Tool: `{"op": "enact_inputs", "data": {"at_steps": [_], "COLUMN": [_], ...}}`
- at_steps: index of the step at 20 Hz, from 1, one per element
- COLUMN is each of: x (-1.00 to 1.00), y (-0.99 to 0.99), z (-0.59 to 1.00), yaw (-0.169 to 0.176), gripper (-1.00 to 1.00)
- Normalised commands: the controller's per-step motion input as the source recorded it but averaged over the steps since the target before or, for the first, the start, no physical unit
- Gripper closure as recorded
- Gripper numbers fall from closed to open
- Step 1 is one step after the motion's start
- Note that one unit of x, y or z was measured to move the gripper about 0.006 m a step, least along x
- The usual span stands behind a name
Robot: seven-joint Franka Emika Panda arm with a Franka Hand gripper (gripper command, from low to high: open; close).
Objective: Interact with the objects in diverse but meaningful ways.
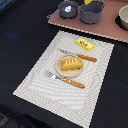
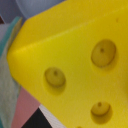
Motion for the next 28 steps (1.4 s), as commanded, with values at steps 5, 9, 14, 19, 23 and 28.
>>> {"op": "enact_inputs", "data": {"at_steps": [5, 9, 14, 19, 23, 28], "x": [0.77, 0.74, 0.47, 0.18, 0.02, 0.06], "y": [0.71, 0.71, 0.6, 0.32, 0.15, 0.19], "z": [0.23, 0.2, 0.03, -0.02, -0.04, 0.0], "yaw": [0.0, 0.0, 0.0, 0.0, -0.003, -0.012], "gripper": [1.0, 1.0, 1.0, 1.0, 1.0, 1.0]}}
